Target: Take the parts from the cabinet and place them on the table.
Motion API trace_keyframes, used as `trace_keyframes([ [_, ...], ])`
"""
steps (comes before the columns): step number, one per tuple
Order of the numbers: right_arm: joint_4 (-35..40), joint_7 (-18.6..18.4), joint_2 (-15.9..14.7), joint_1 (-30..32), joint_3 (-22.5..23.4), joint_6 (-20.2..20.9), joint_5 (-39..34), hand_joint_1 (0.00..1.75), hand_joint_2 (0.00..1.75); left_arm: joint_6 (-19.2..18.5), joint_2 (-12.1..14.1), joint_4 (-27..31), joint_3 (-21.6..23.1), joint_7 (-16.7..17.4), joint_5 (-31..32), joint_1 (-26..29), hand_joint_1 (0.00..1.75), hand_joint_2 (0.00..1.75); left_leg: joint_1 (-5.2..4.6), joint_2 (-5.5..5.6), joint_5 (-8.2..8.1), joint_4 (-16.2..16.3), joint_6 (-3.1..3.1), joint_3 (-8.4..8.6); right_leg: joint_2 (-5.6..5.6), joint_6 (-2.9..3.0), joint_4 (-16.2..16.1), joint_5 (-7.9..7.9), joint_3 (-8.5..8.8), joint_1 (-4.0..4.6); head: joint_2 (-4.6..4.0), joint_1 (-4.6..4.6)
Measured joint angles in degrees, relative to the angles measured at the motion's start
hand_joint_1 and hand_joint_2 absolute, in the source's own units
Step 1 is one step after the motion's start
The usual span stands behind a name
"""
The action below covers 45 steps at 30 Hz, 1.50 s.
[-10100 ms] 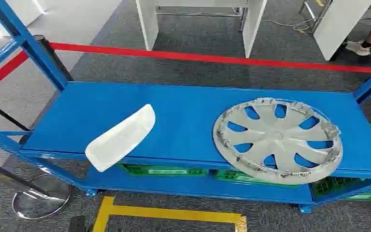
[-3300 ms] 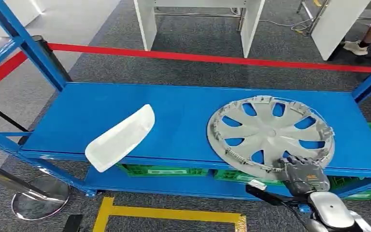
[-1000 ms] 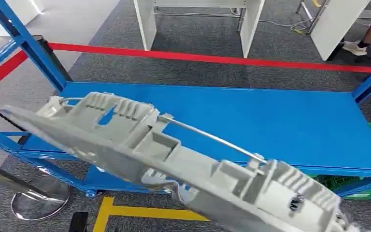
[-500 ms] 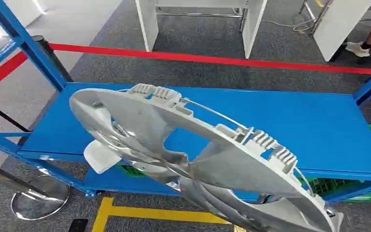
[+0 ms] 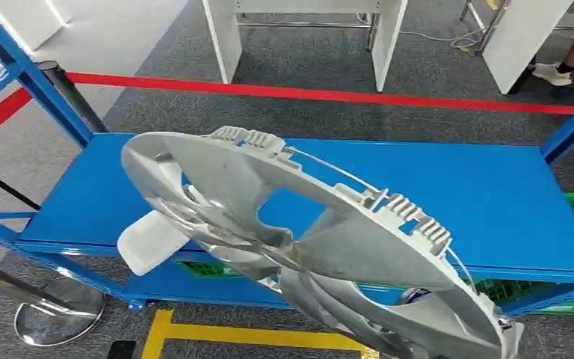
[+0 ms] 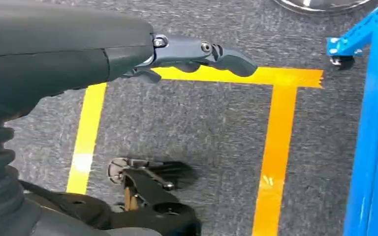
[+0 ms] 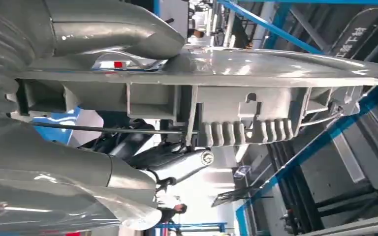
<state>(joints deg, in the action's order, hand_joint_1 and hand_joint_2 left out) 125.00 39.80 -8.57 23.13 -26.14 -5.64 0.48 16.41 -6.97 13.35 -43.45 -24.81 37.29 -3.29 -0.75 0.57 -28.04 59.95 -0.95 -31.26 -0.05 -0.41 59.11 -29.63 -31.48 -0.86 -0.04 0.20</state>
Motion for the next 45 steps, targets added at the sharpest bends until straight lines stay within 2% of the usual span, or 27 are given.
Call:
trace_keyframes([
  [3,0.0,-0.02,0.02,0.0,0.11,0.0,0.02,1.75,1.75,0.0,-0.04,-0.04,0.0,0.02,0.04,0.01,0.0,1.75,0.28,0.04,-0.48,-1.47,-0.45,-0.21,0.15,-0.96,-0.17,0.29,-0.42,0.23,0.0,-0.11],
  [5,-0.02,-0.02,0.02,0.01,0.13,0.0,0.04,1.75,1.75,0.0,-0.02,-0.04,0.0,0.0,0.04,0.05,0.0,1.75,0.69,-0.07,-0.04,-2.23,-1.12,0.18,0.1,-1.36,2.51,-1.88,-1.91,0.17,0.0,-0.24],
  [8,-0.07,0.02,0.02,0.03,0.11,0.0,0.02,1.75,1.75,0.0,-0.07,-0.04,0.0,0.0,0.04,0.08,0.0,1.75,0.56,-0.15,-0.08,-2.18,-1.27,0.1,0.1,-1.89,15.77,-7.77,-8.29,0.11,0.0,-0.28],
  [9,-0.2,0.02,0.02,0.08,0.13,0.02,0.02,1.75,1.75,0.0,-0.07,-0.07,0.0,0.0,0.04,0.09,0.0,1.75,0.54,-0.18,-0.09,-2.16,-1.27,0.13,0.09,-1.97,18.08,-7.78,-9.53,0.14,0.0,-0.39],
  [11,-0.37,0.0,0.02,0.07,0.11,0.02,0.02,1.75,1.75,0.0,-0.11,-0.07,0.0,0.0,0.04,0.06,0.0,1.75,0.55,-0.15,-0.15,-2.13,-1.28,0.34,0.12,-1.97,14.38,-3.94,-7.95,0.12,0.0,-0.37],
  [13,-0.37,0.02,0.02,0.03,0.13,0.02,0.02,1.75,1.75,0.0,-0.15,-0.07,0.0,0.0,0.04,0.06,0.0,1.75,0.59,-0.06,-0.42,-2.01,-1.03,0.7,0.15,-1.74,3.88,1.27,-2.68,0.09,0.0,-0.35],
  [14,-0.39,0.02,0.02,-0.07,0.13,0.02,0.02,1.75,1.75,0.0,-0.15,-0.07,0.0,0.0,0.04,0.07,0.0,1.75,0.57,-0.03,-0.57,-1.95,-0.78,0.75,0.13,-1.5,0.67,0.57,-0.91,0.14,0.0,-0.29],
  [15,-0.42,0.0,0.02,-0.02,0.13,0.02,0.02,1.75,1.75,0.0,-0.15,-0.09,0.0,0.0,0.04,-0.01,0.0,1.75,0.29,0.04,-0.71,-1.75,-0.47,0.36,-0.05,-1.11,0.25,0.8,-0.02,0.37,0.0,-0.26],
  [18,-0.44,-0.02,0.02,0.03,0.17,0.0,0.02,1.75,1.75,0.0,-0.17,-0.09,0.0,0.0,0.04,0.01,0.0,1.75,0.25,0.01,-0.59,-1.64,0.14,0.53,-0.2,-0.26,-0.21,0.37,-0.23,0.36,0.0,-0.29],
  [19,-0.44,-0.17,0.04,0.04,0.24,-0.06,0.08,1.75,1.75,-0.06,-0.04,-0.09,0.0,0.02,0.09,0.04,0.0,1.75,0.3,0.03,-1.1,-1.27,0.49,0.47,0.06,0.16,-0.54,0.83,-0.12,-0.1,0.0,-0.26],
  [21,-2.19,-3.62,0.52,-0.48,0.35,-1.37,2.4,1.75,1.75,-3.9,-0.07,-0.2,0.46,0.83,2.12,0.11,0.0,1.75,0.56,-0.1,-4.84,3.26,1.39,-1.23,0.52,0.73,-0.54,1.06,-0.21,-0.12,0.0,0.22],
  [23,-7.89,-3.08,1.57,-2.05,0.48,-1.84,3.08,1.75,1.75,-6.32,-0.04,-0.2,0.92,1.16,3.21,0.37,0.0,1.75,0.77,-0.11,-9.41,12.49,1.83,-5.11,0.87,0.97,-0.52,1.22,-0.61,-0.06,0.0,0.22],
  [24,-10.5,-2.65,1.92,-2.24,0.7,-1.81,3.25,1.75,1.75,-6.47,-0.11,-0.2,0.96,1.25,3.32,0.55,0.0,1.75,0.77,-0.11,-10.28,15.58,1.95,-6.42,1.24,0.99,-0.51,1.26,-0.74,-0.06,0.0,0.44],
  [25,-12.49,-2.1,2.23,-2.27,0.87,-1.9,3.43,1.75,1.75,-6.67,-0.2,-0.2,0.98,1.25,3.37,0.74,0.0,1.75,0.84,-0.12,-9.59,15.93,2.04,-6.46,1.66,0.98,-0.51,1.28,-0.81,-0.06,0.0,0.41],
  [26,-14.04,-2.12,2.4,-2.41,1.07,-1.88,3.8,1.75,1.75,-6.69,-0.24,-0.22,1.05,1.35,3.45,1.04,0.0,1.75,0.92,-0.17,-7.54,13.68,2.03,-5.28,2.12,0.93,-0.5,1.37,-0.89,-0.06,0.0,0.43],
  [28,-16.45,-2.1,2.84,-2.78,1.51,-1.77,3.95,1.75,1.75,-6.78,-0.31,-0.22,1.25,1.75,3.5,1.26,0.0,1.75,0.95,-0.85,-2.41,3.92,1.75,-0.29,3.01,0.75,-0.49,1.48,-0.89,-0.05,0.0,0.39],
  [29,-16.88,-2.1,3.08,-3.18,1.62,-1.66,4.18,1.75,1.75,-6.78,-0.31,-0.22,1.4,1.9,3.5,1.21,0.0,1.75,0.88,-2.56,-1.33,-0.91,1.48,2.13,3.4,0.6,-0.49,1.57,-0.89,0.03,0.0,0.46],
  [30,-17.42,-2.1,3.48,-3.56,1.75,-1.46,4.44,1.75,1.75,-6.84,-0.28,-0.22,1.44,2.19,3.52,1.06,0.0,1.75,0.21,-3.53,-1.71,-2.26,1.17,2.68,3.71,0.24,-0.46,1.76,-1.1,0.35,0.0,0.44],
  [31,-17.94,-2.12,3.85,-4.0,1.79,-1.29,4.63,1.75,1.75,-6.93,-0.24,-0.22,1.46,2.21,3.58,1.04,0.0,1.75,0.17,-3.05,-1.2,-2.09,0.48,2.23,4.14,-0.26,-0.57,2.11,-1.09,0.33,0.0,0.24],
  [34,-18.53,-2.21,4.28,-4.17,1.84,-1.2,4.76,1.75,1.75,-7.13,-0.15,-0.22,1.51,2.19,3.67,1.23,0.0,1.75,0.1,-2.04,-0.71,-2.32,-0.24,1.46,5.13,-1.07,-0.68,2.59,-1.06,0.23,0.0,0.46],
  [36,-18.86,-2.36,4.28,-4.29,1.92,-1.14,4.81,1.75,1.75,-7.13,-0.13,-0.22,1.53,2.14,3.67,1.26,0.0,1.75,0.53,-1.49,0.58,-2.93,-1.03,0.88,2.86,-1.8,1.1,-0.29,-2.39,0.11,0.0,0.34],
  [37,-19.01,-2.36,4.33,-4.31,2.05,-1.12,4.79,1.75,1.75,-7.13,-0.15,-0.22,1.57,2.14,3.67,1.17,0.0,1.75,0.46,-1.02,1.14,-2.91,-1.38,0.01,1.26,-1.78,5.94,-4.31,-4.27,0.14,0.0,0.07],
  [39,-19.26,-2.4,4.33,-4.29,2.14,-1.09,4.81,1.75,1.75,-7.17,-0.2,-0.22,1.62,2.14,3.67,1.13,0.0,1.75,0.14,-0.25,2.12,-2.85,-1.58,-1.34,0.48,-1.65,14.47,-8.59,-7.01,0.27,0.0,0.02],
  [40,-19.43,-2.45,4.33,-4.23,2.16,-1.07,4.81,1.75,1.75,-7.17,-0.2,-0.22,1.64,2.14,3.69,1.13,0.0,1.75,-0.01,0.29,2.69,-2.83,-1.58,-2.04,0.29,-1.44,16.35,-8.7,-7.18,0.36,0.0,-0.05],
  [42,-19.61,-2.51,4.33,-4.22,2.19,-1.01,4.81,1.75,1.75,-7.17,-0.2,-0.22,1.64,2.14,3.69,1.16,0.0,1.75,-0.24,1.31,3.62,-2.78,-1.53,-3.14,0.1,-0.71,11.74,-5.49,-3.51,0.69,0.0,-0.04],
  [44,-19.65,-2.53,4.35,-4.26,2.25,-1.01,4.81,1.75,1.75,-7.17,-0.2,-0.22,1.66,2.14,3.67,1.04,0.0,1.75,-0.37,2.14,4.51,-2.77,-1.41,-3.9,-1.09,0.41,0.38,-1.6,3.76,1.04,0.0,-0.02],
  [45,-19.65,-2.58,4.35,-4.45,2.3,-1.01,4.79,1.75,1.75,-7.17,-0.33,-0.22,1.73,2.01,3.67,1.05,0.0,1.75,-0.52,2.37,5.0,-2.74,-1.21,-4.21,-1.9,0.84,-3.18,-3.37,5.64,1.12,-0.02,0.15],
])
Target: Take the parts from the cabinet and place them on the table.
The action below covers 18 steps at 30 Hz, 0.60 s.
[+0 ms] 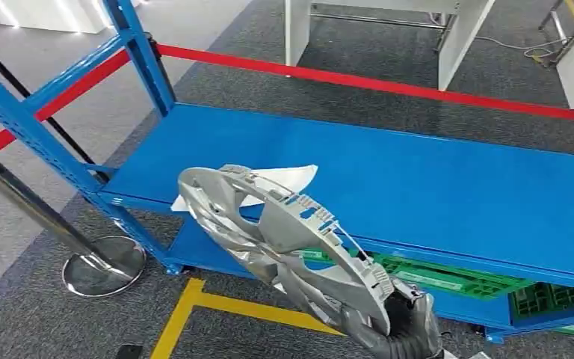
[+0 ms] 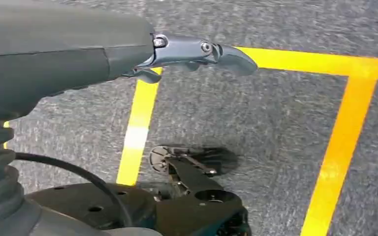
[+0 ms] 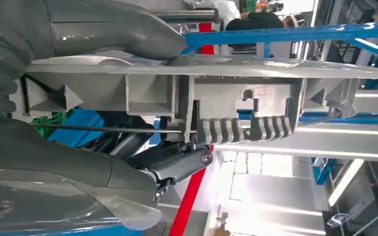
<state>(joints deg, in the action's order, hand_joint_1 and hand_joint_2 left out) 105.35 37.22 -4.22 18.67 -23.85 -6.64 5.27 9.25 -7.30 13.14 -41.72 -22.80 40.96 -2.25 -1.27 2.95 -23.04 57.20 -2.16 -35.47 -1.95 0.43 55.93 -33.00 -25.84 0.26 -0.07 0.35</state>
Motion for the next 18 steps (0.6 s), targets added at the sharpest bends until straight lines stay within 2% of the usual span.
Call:
trace_keyframes([
  [1,0.0,-0.04,0.13,0.05,0.09,0.0,0.0,1.75,1.75,0.0,0.07,0.0,0.07,-0.35,0.09,0.0,0.0,1.75,0.1,0.3,0.44,0.02,0.26,-0.15,0.18,-0.57,-0.05,1.0,0.31,0.06,0.02,-0.11],
  [2,0.0,-0.04,0.15,0.16,0.2,0.0,-0.04,1.75,1.75,0.0,0.04,0.0,0.07,-0.77,0.18,0.08,0.0,1.75,0.31,0.5,0.85,0.04,0.6,-0.23,0.21,-0.54,-0.22,1.15,-0.69,0.26,0.02,-0.29],
  [3,0.0,-0.09,0.18,0.2,0.31,0.0,-0.07,1.75,1.75,0.07,0.0,0.0,0.07,-1.07,0.35,0.12,0.0,1.75,0.41,0.62,1.19,-0.02,0.93,-0.29,0.24,-0.35,-0.02,1.3,-0.72,0.36,0.02,-0.29],
  [4,0.02,-0.18,0.26,0.29,0.39,-0.02,-0.11,1.75,1.75,0.15,-0.11,0.0,0.09,-1.27,0.48,0.21,0.0,1.75,0.26,0.89,1.53,-0.15,1.34,-0.37,0.4,0.09,-0.21,1.78,-0.93,0.24,0.02,-0.24],
  [5,0.02,-0.28,0.33,0.38,0.5,0.0,-0.2,1.75,1.75,0.22,-0.08,0.0,0.11,-1.42,0.52,0.14,0.0,1.75,0.33,0.5,0.79,0.44,1.5,-0.6,1.14,0.53,-0.49,2.52,-1.35,-0.35,0.02,-0.4],
  [6,0.02,-0.33,0.39,0.54,0.61,0.0,-0.3,1.75,1.75,0.37,-0.22,0.0,0.13,-1.49,0.61,0.1,0.0,1.75,0.27,-0.77,-2.05,2.01,1.87,-1.32,1.25,0.88,-0.48,2.98,-1.95,-0.28,0.02,-0.05],
  [7,0.04,-0.33,0.52,0.7,0.66,0.0,-0.5,1.75,1.75,0.39,-0.37,0.0,0.17,-1.49,0.7,0.01,0.0,1.75,0.64,-1.52,-5.9,5.44,2.3,-2.16,1.55,1.19,-0.47,3.5,-2.54,-0.3,0.02,0.37],
  [8,0.04,-0.33,0.59,0.83,0.74,0.0,-0.5,1.75,1.75,0.48,-0.41,0.0,0.17,-1.49,0.83,-0.1,0.0,1.75,0.91,-1.94,-9.08,9.65,2.68,-3.05,1.87,1.14,-0.39,4.03,-3.14,-0.26,0.02,0.3],
  [9,0.04,-0.39,0.63,0.93,0.83,0.0,-0.5,1.75,1.75,0.66,-0.59,0.0,0.2,-1.46,1.05,-0.23,0.0,1.75,1.17,-2.16,-11.54,14.17,3.02,-3.89,2.26,1.08,-0.34,4.56,-3.61,-0.24,0.02,0.31],
  [10,0.04,-0.44,0.68,1.04,0.9,0.0,-0.5,1.75,1.75,0.79,-0.7,0.0,0.2,-1.46,1.07,-0.3,0.0,1.75,1.38,-2.22,-12.45,17.36,3.3,-4.13,2.55,0.96,-0.16,5.08,-4.1,-0.25,0.02,0.31],
  [11,0.04,-0.5,0.77,1.11,0.96,0.0,-0.46,1.75,1.75,0.94,-0.83,0.0,0.2,-1.44,1.22,-0.3,0.0,1.75,1.56,-2.23,-11.63,17.86,3.48,-3.41,2.82,0.84,0.18,5.61,-4.98,-0.29,0.02,0.31],
  [12,0.04,-0.52,0.9,1.17,1.03,0.0,-0.39,1.75,1.75,0.96,-0.85,0.0,0.2,-1.4,1.31,-0.27,0.0,1.75,1.76,-2.26,-9.62,16.2,3.6,-1.51,2.97,0.65,0.62,6.01,-5.94,-0.3,0.0,0.33],
  [13,0.04,-0.55,1.01,1.19,1.11,0.0,-0.31,1.75,1.75,0.98,-0.85,0.0,0.2,-1.35,1.47,-0.25,0.0,1.75,1.89,-2.3,-7.58,11.85,3.58,1.67,3.09,0.49,1.04,6.32,-6.81,-0.34,0.02,0.3],
  [14,0.11,-0.55,1.09,1.25,1.18,0.0,-0.13,1.75,1.75,1.01,-0.87,0.0,0.2,-1.35,1.53,-0.27,0.0,1.75,1.9,-2.38,-6.19,5.88,3.4,5.64,3.14,0.21,1.46,6.56,-7.46,-0.36,0.02,0.35],
  [15,0.22,-0.57,1.18,1.33,1.22,0.0,-0.11,1.75,1.75,1.03,-0.87,0.0,0.2,-1.35,1.66,-0.37,0.0,1.75,1.84,-2.45,-7.44,0.72,3.09,8.47,3.26,0.01,1.77,6.81,-7.89,-0.36,0.02,0.33],
  [16,0.35,-0.61,1.27,1.37,1.33,0.0,-0.04,1.75,1.75,1.01,-0.87,0.0,0.2,-1.31,1.7,-0.42,0.0,1.75,1.54,-2.44,-8.14,-1.4,2.76,9.64,3.31,-0.48,1.92,7.22,-8.3,-0.21,0.02,0.26],
  [17,0.5,-0.61,1.29,1.36,1.38,0.0,0.07,1.75,1.75,1.01,-0.98,0.0,0.2,-1.29,1.77,-0.38,0.0,1.75,1.37,-2.39,-7.56,-0.9,2.4,9.15,3.36,-0.85,1.68,7.74,-8.3,-0.32,0.02,0.15],
  [18,0.55,-0.59,1.33,1.36,1.42,-0.02,0.24,1.75,1.75,1.01,-1.0,0.0,0.2,-1.29,1.9,-0.33,0.0,1.75,1.18,-2.39,-7.47,-1.01,2.19,8.88,3.34,-1.22,1.66,8.19,-8.43,-0.47,0.02,0.63],
])
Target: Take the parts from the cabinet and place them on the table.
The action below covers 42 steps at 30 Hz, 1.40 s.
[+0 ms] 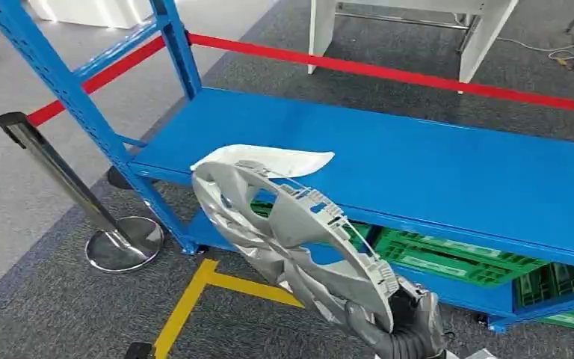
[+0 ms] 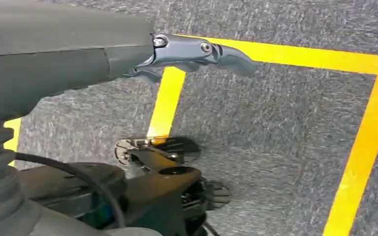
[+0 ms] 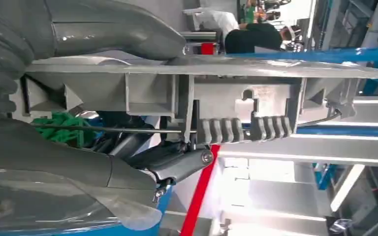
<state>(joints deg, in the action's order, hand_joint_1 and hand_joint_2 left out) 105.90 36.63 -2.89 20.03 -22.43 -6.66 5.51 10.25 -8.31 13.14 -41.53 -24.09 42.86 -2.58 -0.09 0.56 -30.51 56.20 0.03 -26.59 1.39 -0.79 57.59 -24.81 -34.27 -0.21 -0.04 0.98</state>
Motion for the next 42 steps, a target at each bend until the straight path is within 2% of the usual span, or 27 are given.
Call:
trace_keyframes([
  [2,0.31,-0.02,0.02,0.14,0.02,-0.09,0.66,1.75,1.75,-0.13,-0.09,0.0,0.0,0.04,0.33,0.05,0.0,1.75,0.35,-0.19,1.25,-0.79,-1.04,-0.83,-0.13,-0.79,-0.05,0.61,-0.27,-0.04,0.0,-0.04],
  [3,0.33,-0.06,0.02,0.25,0.07,-0.22,0.94,1.75,1.75,-0.13,-0.24,0.0,0.0,0.07,0.37,-0.15,0.0,1.75,0.32,-0.46,1.94,-0.76,-1.43,-1.26,-0.62,-1.04,0.82,-1.42,-0.95,-0.23,0.0,-0.15],
  [4,0.35,-0.04,0.02,0.26,0.07,-0.42,1.01,1.75,1.75,-0.15,-0.28,0.0,0.0,0.09,0.42,-0.31,0.0,1.75,0.32,-0.44,2.56,-0.8,-1.94,-2.18,-0.95,-1.17,3.41,-5.19,-2.04,-0.25,0.0,-0.41],
  [6,0.37,-0.11,0.02,0.23,0.07,-0.77,1.31,1.75,1.75,-0.2,-0.35,0.0,0.0,0.2,0.59,-0.37,0.0,1.75,0.21,-0.38,4.01,-0.74,-2.15,-3.88,-1.2,-1.43,11.69,-11.83,-3.96,-0.32,0.0,-0.46],
  [7,0.37,-0.17,0.02,0.28,0.07,-0.81,1.4,1.75,1.75,-0.2,-0.35,0.0,0.0,0.28,0.77,-0.37,0.0,1.75,0.17,-0.22,4.78,-0.67,-2.08,-4.99,-1.2,-1.52,15.49,-13.2,-4.55,-0.32,0.0,-0.57],
  [8,0.37,-0.24,0.02,0.3,0.07,-0.9,1.51,1.75,1.75,-0.15,-0.35,0.0,0.0,0.35,0.94,-0.35,0.0,1.75,0.17,0.0,5.54,-0.59,-1.98,-6.01,-1.2,-1.57,17.24,-12.49,-4.2,-0.35,0.0,-0.61],
  [9,0.37,-0.31,0.02,0.34,0.07,-0.99,1.6,1.75,1.75,-0.13,-0.37,0.0,0.0,0.39,1.01,-0.36,0.0,1.75,0.18,0.28,6.24,-0.47,-1.83,-6.98,-1.2,-1.56,16.61,-10.57,-2.76,-0.38,0.0,-0.63],
  [11,0.37,-0.52,0.02,0.38,0.07,-1.2,1.75,1.75,1.75,-0.02,-0.44,0.0,0.0,0.48,1.36,-0.46,0.0,1.75,0.25,1.21,7.5,-0.12,-1.41,-8.85,-1.98,-1.41,9.58,-6.41,3.11,-0.46,0.0,-0.63],
  [12,0.42,-0.66,0.02,0.43,0.09,-1.35,1.8,1.75,1.75,0.0,-0.55,0.0,0.0,0.48,1.55,-0.63,0.0,1.75,0.29,1.86,7.93,0.18,-1.14,-9.47,-3.89,-1.15,4.03,-6.33,7.15,-0.54,0.0,-0.63],
  [13,0.44,-0.76,0.02,0.46,0.09,-1.53,1.84,1.75,1.75,0.0,-0.57,0.0,0.0,0.5,1.66,-0.77,0.0,1.75,-0.1,2.43,8.29,0.73,-0.76,-10.34,-5.85,-0.81,-1.13,-8.02,11.3,-0.47,0.0,-0.72],
  [24,0.46,-0.76,0.02,0.47,0.09,-1.55,1.86,1.75,1.75,0.0,-0.57,0.0,0.0,0.5,1.7,-0.79,0.0,1.75,-0.11,2.46,8.31,0.78,-0.74,-10.36,-5.86,-0.8,-1.43,-8.09,11.34,-0.5,0.0,-0.74],
  [26,0.55,-0.76,0.02,0.58,0.17,-1.68,1.9,1.75,1.75,0.0,-0.61,0.0,0.02,0.5,1.94,-0.84,0.0,1.75,-0.12,2.86,8.71,1.01,-0.63,-10.58,-5.83,-0.67,-3.12,-9.02,12.06,-0.71,0.0,-0.57],
  [28,0.57,-0.85,0.02,0.56,0.2,-1.75,1.9,1.75,1.75,-0.02,-0.61,0.0,0.02,0.48,2.1,-0.84,0.0,1.75,-0.15,3.07,9.04,1.13,-0.49,-10.84,-5.49,-0.66,-3.46,-9.53,11.51,-0.64,0.0,-0.59],
  [29,0.74,-0.89,0.02,1.21,0.28,-1.79,2.08,1.75,1.75,-0.07,-0.52,0.0,0.04,0.46,2.29,-0.53,0.0,1.75,0.11,4.84,10.72,0.75,0.57,-11.3,-3.68,0.57,-2.76,-8.87,10.49,-0.41,0.0,-0.72],
  [30,0.74,-0.94,0.02,1.14,0.28,-1.79,2.16,1.75,1.75,-0.11,-0.48,0.0,0.04,0.46,2.34,-0.38,0.0,1.75,0.2,4.42,10.46,0.93,0.65,-11.5,-2.92,0.97,-2.82,-8.48,10.34,-0.63,0.0,-0.68],
  [31,0.81,-0.98,0.04,1.37,0.28,-1.79,2.23,1.75,1.75,-0.13,-0.52,0.0,0.02,0.46,2.36,-0.2,0.0,1.75,0.16,1.37,6.24,4.28,1.11,-12.63,-1.77,1.52,-2.81,-7.99,9.85,-0.51,0.0,0.03],
  [32,1.01,-1.09,0.02,1.92,0.33,-1.97,2.39,1.75,1.75,-0.24,-0.55,0.0,0.04,0.39,2.54,-0.34,0.0,1.75,0.54,0.0,-1.41,19.63,2.0,-16.45,1.22,1.52,-2.63,-6.87,8.27,-0.3,0.0,0.05],
  [33,1.07,-1.24,0.02,2.14,0.33,-2.25,2.84,1.75,1.75,-0.15,-0.48,0.0,0.04,0.31,2.93,-0.16,0.0,1.75,0.58,-1.52,3.74,6.19,1.43,-6.03,3.89,1.14,-2.46,-6.52,7.83,-0.27,0.0,0.07],
  [34,1.16,-1.05,-0.04,2.07,0.48,-2.38,2.45,1.75,1.75,0.87,-0.46,0.0,0.04,0.42,3.43,-0.06,0.0,1.75,0.1,-2.46,3.68,-0.49,-1.17,-3.53,4.86,-0.92,-1.92,-7.05,7.46,-0.13,0.0,0.29],
  [35,1.18,-0.98,-0.04,2.12,0.48,-2.38,2.43,1.75,1.75,1.09,-0.46,0.0,0.04,0.44,3.61,-0.16,0.0,1.75,0.09,-2.04,3.83,-0.49,-1.44,-3.78,2.24,-1.06,-0.46,-8.27,6.78,-0.06,-0.02,-0.15],
  [36,1.18,-0.94,-0.04,2.15,0.48,-2.43,2.32,1.75,1.75,1.18,-0.44,0.0,0.04,0.5,3.63,-0.35,0.0,1.75,0.05,-1.41,4.13,-0.46,-1.89,-4.27,-0.26,-1.12,3.78,-10.45,4.69,-0.25,0.0,-0.31],
  [37,1.18,-0.83,-0.07,2.16,0.5,-2.45,2.17,1.75,1.75,1.2,-0.48,0.0,0.04,0.5,3.89,-0.52,0.0,1.75,-0.03,-0.92,4.29,-0.45,-2.07,-4.59,-1.28,-1.18,8.29,-12.42,2.45,-0.3,0.0,-0.54],
  [38,1.18,-0.83,-0.09,2.19,0.5,-2.45,2.17,1.75,1.75,1.2,-0.52,0.0,0.04,0.5,3.93,-0.54,0.0,1.75,-0.11,-0.22,4.47,-0.43,-2.25,-4.95,-1.52,-1.17,13.72,-14.5,-0.31,-0.3,0.0,-0.59],
  [39,1.03,-0.89,-0.13,2.26,0.5,-2.45,2.19,1.75,1.75,1.18,-0.52,0.0,0.04,0.5,3.95,-0.49,0.0,1.75,-0.16,0.39,4.61,-0.4,-2.31,-5.14,-1.49,-1.21,17.09,-15.43,-2.11,-0.31,0.0,-0.59],
  [40,0.96,-0.89,-0.13,2.31,0.5,-2.45,2.17,1.75,1.75,1.14,-0.5,0.0,0.04,0.5,3.93,-0.35,0.0,1.75,-0.17,1.08,4.74,-0.31,-2.2,-5.26,-1.48,-1.25,18.15,-15.03,-2.85,-0.34,0.0,-0.61],
  [41,0.87,-0.89,-0.15,2.29,0.5,-2.41,2.14,1.75,1.75,1.07,-0.44,0.0,0.04,0.5,3.93,-0.22,0.0,1.75,-0.15,1.76,4.8,-0.21,-2.12,-5.31,-1.48,-1.24,16.74,-13.43,-2.32,-0.37,0.0,-0.57],
  [42,0.85,-0.89,-0.15,2.28,0.52,-2.34,2.08,1.75,1.75,1.01,-0.44,0.0,0.04,0.48,3.93,-0.14,0.0,1.75,-0.1,2.57,4.85,0.03,-2.02,-5.37,-1.51,-1.23,12.57,-10.46,-0.37,-0.47,-0.02,-0.57],
])
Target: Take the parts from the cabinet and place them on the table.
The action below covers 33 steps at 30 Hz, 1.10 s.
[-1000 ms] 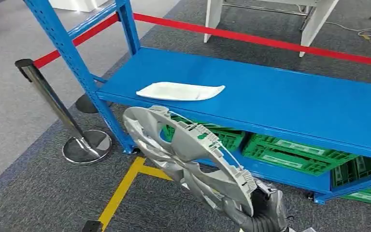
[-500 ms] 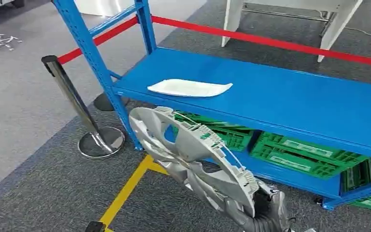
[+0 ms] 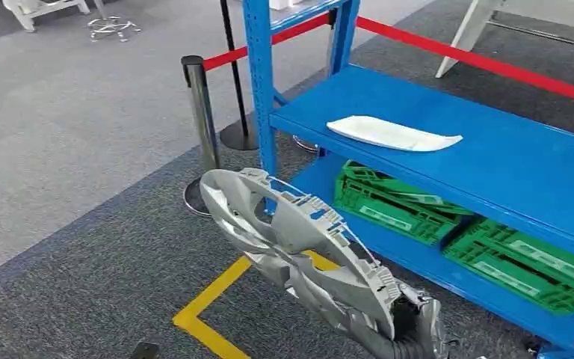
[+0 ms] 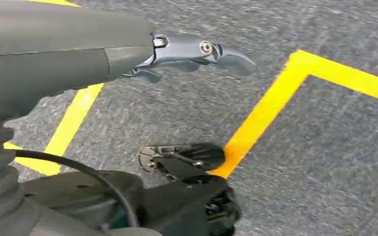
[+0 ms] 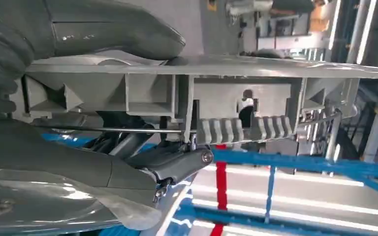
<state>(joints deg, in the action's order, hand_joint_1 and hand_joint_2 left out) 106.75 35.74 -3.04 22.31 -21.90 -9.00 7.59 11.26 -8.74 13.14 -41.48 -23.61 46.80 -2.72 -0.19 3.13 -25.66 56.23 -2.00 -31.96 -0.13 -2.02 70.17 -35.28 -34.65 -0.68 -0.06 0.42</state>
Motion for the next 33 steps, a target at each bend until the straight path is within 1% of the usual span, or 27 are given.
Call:
trace_keyframes([
  [1,0.0,0.0,0.0,-0.05,-0.02,0.09,-0.09,1.75,1.75,-0.07,-0.02,0.0,0.0,0.0,0.0,-0.01,0.0,1.75,0.06,0.81,-0.03,0.32,0.12,-0.07,-0.41,-0.08,-5.54,3.06,2.61,-0.17,0.02,-0.02],
  [2,-0.07,0.0,0.0,-0.17,0.0,0.28,-0.26,1.75,1.75,-0.11,-0.02,0.0,0.0,-0.04,-0.02,-0.03,0.0,1.75,0.13,1.57,-0.11,0.69,0.41,-0.26,-2.24,-0.16,-10.77,5.41,5.11,-0.48,0.02,-0.07],
  [3,-0.24,0.0,0.0,-0.33,-0.02,0.42,-0.31,1.75,1.75,-0.13,0.04,0.0,0.0,-0.06,-0.07,-0.07,0.0,1.75,-0.17,2.02,-0.16,1.06,0.82,-0.6,-4.74,-0.31,-12.29,4.22,5.74,-0.55,0.0,-0.02],
  [5,-0.31,0.07,0.0,-0.29,0.0,0.57,-0.4,1.75,1.75,-0.13,0.15,0.0,0.0,-0.15,-0.26,-0.16,0.0,1.75,-0.07,3.14,0.27,1.56,1.5,-1.78,-3.98,0.18,-12.78,4.16,5.75,-0.58,0.02,0.03],
  [7,-0.48,0.0,0.0,-0.38,0.0,0.55,-0.39,1.75,1.75,-0.15,0.26,0.0,-0.04,-0.15,-0.44,0.46,0.0,1.75,0.21,4.45,0.9,1.5,2.42,-2.29,-2.8,1.06,-12.54,4.56,5.73,-0.37,0.0,0.07],
  [8,-0.52,0.0,0.0,-0.47,0.0,0.55,-0.39,1.75,1.75,-0.13,0.5,0.0,-0.09,-0.15,-0.46,0.67,0.0,1.75,0.17,3.21,0.51,2.05,2.53,-2.57,-1.8,1.69,-12.76,4.95,5.72,-0.74,0.02,-0.06],
  [9,-0.52,0.0,0.02,-0.54,0.0,0.57,-0.39,1.75,1.75,-0.15,0.42,0.0,-0.07,-0.15,-0.48,0.74,0.0,1.75,-0.14,0.1,-0.86,3.67,2.86,-3.26,-1.29,1.89,-12.76,4.99,5.69,-0.67,0.02,0.52],
  [10,-0.52,0.02,0.02,-0.52,-0.02,0.61,-0.42,1.75,1.75,-0.2,0.44,0.0,-0.09,-0.17,-0.52,0.6,0.0,1.75,-0.01,-1.6,-3.18,7.44,3.21,-4.97,-0.36,2.1,-12.75,4.97,5.61,-0.52,0.0,0.92],
  [12,-0.68,0.04,0.0,-0.56,0.0,0.63,-0.42,1.75,1.75,-0.24,0.44,0.0,-0.09,-0.17,-0.55,0.41,0.0,1.75,0.22,-2.5,-7.49,17.07,3.57,-9.16,1.49,2.17,-12.72,4.93,5.44,-0.31,0.02,0.92],
  [13,-0.79,0.0,0.0,-0.6,-0.02,0.72,-0.37,1.75,1.75,-0.28,0.44,0.0,-0.09,-0.17,-0.55,0.48,0.0,1.75,0.29,-2.52,-8.1,19.81,3.67,-10.23,2.34,2.19,-12.7,4.91,5.42,-0.29,0.02,0.92],
  [14,-0.81,0.0,0.0,-0.64,-0.02,0.76,-0.39,1.75,1.75,-0.31,0.46,0.0,-0.09,-0.17,-0.55,0.65,0.0,1.75,0.36,-2.55,-7.49,19.59,3.68,-9.96,3.1,2.18,-12.7,4.88,5.43,-0.28,0.02,0.94],
  [15,-0.83,0.0,0.0,-0.78,-0.02,0.79,-0.39,1.75,1.75,-0.42,0.46,0.0,-0.09,-0.17,-0.55,0.8,0.0,1.75,0.39,-2.67,-5.63,16.98,3.58,-8.53,3.81,2.21,-12.69,4.84,5.44,-0.25,0.02,0.9],
  [16,-0.83,0.0,0.0,-0.99,-0.06,0.85,-0.37,1.75,1.75,-0.48,0.46,0.0,-0.09,-0.17,-0.55,0.89,0.0,1.75,0.36,-3.11,-3.17,12.13,3.33,-5.92,4.51,2.14,-12.7,4.78,5.55,-0.23,0.02,0.94],
  [17,-0.83,0.0,0.02,-1.15,-0.13,0.83,-0.37,1.75,1.75,-0.48,0.46,0.0,-0.09,-0.17,-0.52,0.89,0.0,1.75,0.24,-4.29,-0.94,6.64,2.99,-2.96,5.09,2.03,-12.7,4.66,5.73,-0.2,0.0,0.94],
  [18,-0.83,0.0,0.02,-1.23,-0.15,0.83,-0.37,1.75,1.75,-0.48,0.48,0.0,-0.09,-0.17,-0.52,0.81,0.0,1.75,-0.28,-7.81,-0.88,2.43,2.48,-0.87,5.66,1.85,-12.75,4.52,5.87,-0.12,0.02,0.9],
  [19,-0.83,0.02,0.0,-1.22,-0.15,0.76,-0.37,1.75,1.75,-0.5,0.5,0.0,-0.09,-0.18,-0.48,0.65,0.0,1.75,-0.95,-8.96,-1.14,1.83,1.87,-0.73,6.22,1.5,-12.58,4.32,5.72,0.36,0.0,0.92],
  [22,-0.83,-0.02,0.0,-1.22,-0.2,0.76,-0.33,1.75,1.75,-0.66,0.57,0.0,-0.11,-0.17,-0.37,0.9,0.0,1.75,-1.1,-6.65,-1.04,1.97,1.16,-1.56,7.93,0.64,-13.05,4.32,6.07,0.3,0.02,0.83],
  [23,-0.79,-0.02,0.0,-1.22,-0.22,0.74,-0.31,1.75,1.75,-0.68,0.57,0.0,-0.11,-0.15,-0.35,0.92,0.0,1.75,-0.76,-5.82,-0.66,1.35,0.61,-1.21,8.27,0.18,-13.06,4.01,6.3,0.28,0.0,0.92],
  [24,-0.79,-0.06,0.0,-1.3,-0.22,0.7,-0.27,1.75,1.75,-0.7,0.52,0.0,-0.11,-0.15,-0.33,1.05,0.0,1.75,-0.48,-5.25,-0.37,1.04,0.31,-1.13,4.88,-0.15,-12.14,3.1,5.64,0.1,0.0,0.66],
  [25,-0.76,0.0,0.0,-1.22,-0.22,0.66,-0.28,1.75,1.75,-0.77,0.57,0.0,-0.13,-0.15,-0.31,0.99,0.0,1.75,-0.36,-4.54,-0.19,1.05,-0.05,-1.26,2.01,-0.15,-9.05,0.99,4.26,-0.03,0.02,0.46],
  [26,-0.76,0.02,0.0,-1.16,-0.22,0.63,-0.29,1.75,1.75,-0.81,0.57,0.0,-0.13,-0.15,-0.22,0.84,0.0,1.75,-0.38,-3.79,-0.14,1.05,-0.24,-1.39,0.85,-0.2,-4.49,-1.27,2.16,-0.06,0.0,0.26],
  [28,-0.81,-0.09,0.0,-1.06,-0.22,0.59,-0.2,1.75,1.75,-0.88,0.55,0.0,-0.11,-0.17,0.0,0.78,0.0,1.75,-0.51,-2.21,-0.09,1.09,-0.32,-1.52,0.22,-0.24,4.16,-4.15,-2.35,0.07,0.02,0.13],
  [29,-0.83,-0.11,0.0,-0.92,-0.22,0.57,-0.18,1.75,1.75,-0.9,0.55,0.0,-0.13,-0.17,0.0,0.85,0.0,1.75,-0.54,-1.32,-0.08,1.11,-0.32,-1.5,0.2,-0.17,5.33,-3.7,-3.31,0.07,0.0,0.11],
  [30,-0.83,-0.11,0.0,-0.89,-0.22,0.5,-0.13,1.75,1.75,-0.96,0.55,0.0,-0.13,-0.17,0.07,0.92,0.0,1.75,-0.54,-0.49,-0.07,1.18,-0.31,-1.44,0.19,-0.09,3.75,-1.91,-2.9,0.08,0.02,0.15],
  [31,-0.83,-0.15,0.0,-0.9,-0.22,0.37,0.0,1.75,1.75,-1.03,0.57,0.0,-0.13,-0.22,0.13,0.97,0.0,1.75,-0.53,0.34,-0.07,1.27,-0.3,-1.37,0.03,-0.01,0.08,0.78,-1.37,0.06,0.02,0.11],
  [32,-0.81,-0.18,0.0,-0.89,-0.22,0.35,0.09,1.75,1.75,-1.14,0.57,0.0,-0.13,-0.28,0.2,0.97,0.0,1.75,-0.51,1.23,-0.09,1.41,-0.27,-1.29,-0.7,0.1,-5.62,3.99,1.12,-0.04,0.0,0.11],
  [33,-0.81,-0.2,0.0,-0.9,-0.22,0.31,0.15,1.75,1.75,-1.27,0.55,0.0,-0.13,-0.35,0.26,0.95,0.0,1.75,-0.47,1.9,-0.18,1.68,-0.13,-1.42,-2.84,0.25,-10.34,6.0,3.1,-0.22,0.02,0.09],
])
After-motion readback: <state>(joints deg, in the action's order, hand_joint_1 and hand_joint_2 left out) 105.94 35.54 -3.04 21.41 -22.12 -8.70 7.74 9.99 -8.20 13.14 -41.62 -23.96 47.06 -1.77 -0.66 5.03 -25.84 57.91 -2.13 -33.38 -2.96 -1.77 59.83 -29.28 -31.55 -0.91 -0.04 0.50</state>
